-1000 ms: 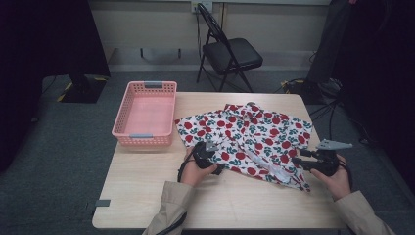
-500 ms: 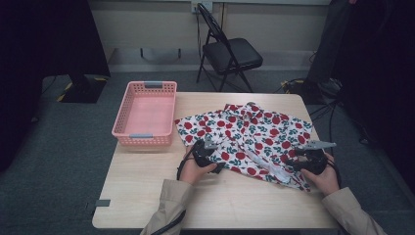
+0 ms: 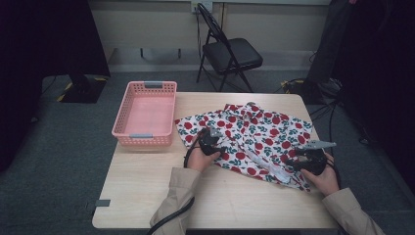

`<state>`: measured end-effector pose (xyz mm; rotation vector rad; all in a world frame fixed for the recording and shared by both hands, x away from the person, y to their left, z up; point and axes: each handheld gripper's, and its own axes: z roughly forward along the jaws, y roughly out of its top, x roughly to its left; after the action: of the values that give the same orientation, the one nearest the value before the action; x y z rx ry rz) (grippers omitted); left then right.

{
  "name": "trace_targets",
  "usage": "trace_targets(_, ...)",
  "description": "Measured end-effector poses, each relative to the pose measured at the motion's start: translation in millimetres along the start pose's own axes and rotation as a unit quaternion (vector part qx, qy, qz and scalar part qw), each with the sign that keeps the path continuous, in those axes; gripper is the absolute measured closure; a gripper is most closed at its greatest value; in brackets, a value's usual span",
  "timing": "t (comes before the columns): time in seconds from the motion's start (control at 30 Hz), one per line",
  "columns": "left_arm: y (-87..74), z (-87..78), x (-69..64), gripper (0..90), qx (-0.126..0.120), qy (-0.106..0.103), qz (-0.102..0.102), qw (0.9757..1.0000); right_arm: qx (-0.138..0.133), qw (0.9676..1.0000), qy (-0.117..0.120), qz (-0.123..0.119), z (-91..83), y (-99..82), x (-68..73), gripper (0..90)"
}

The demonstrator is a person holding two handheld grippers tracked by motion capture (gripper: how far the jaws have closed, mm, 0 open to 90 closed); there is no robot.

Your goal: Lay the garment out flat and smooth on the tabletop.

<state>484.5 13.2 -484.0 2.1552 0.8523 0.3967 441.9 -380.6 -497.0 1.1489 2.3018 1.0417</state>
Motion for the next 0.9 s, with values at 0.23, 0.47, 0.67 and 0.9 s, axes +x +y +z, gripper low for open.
trace_targets(0.23,-4.6,7.1,-5.0,73.1,0.004,-0.009,0.016,0.9998,0.0,1.0,0.0,0.0,0.0,-0.1,0.1,29.3)
trace_targets(0.47,-5.2,-7.9,-2.3,89.1,0.007,-0.038,0.016,0.9991,0.0,1.0,0.0,0.0,0.0,-0.1,0.1,29.3)
trace_targets(0.67,-12.0,-31.0,-4.4,89.3,-0.009,-0.063,0.011,0.9979,0.0,1.0,0.0,0.0,0.0,-0.1,0.1,29.3)
trace_targets(0.9,-36.8,-47.4,-13.2,88.6,0.007,-0.08,-0.004,0.9967,0.0,1.0,0.0,0.0,-0.1,-0.1,0.2,29.3)
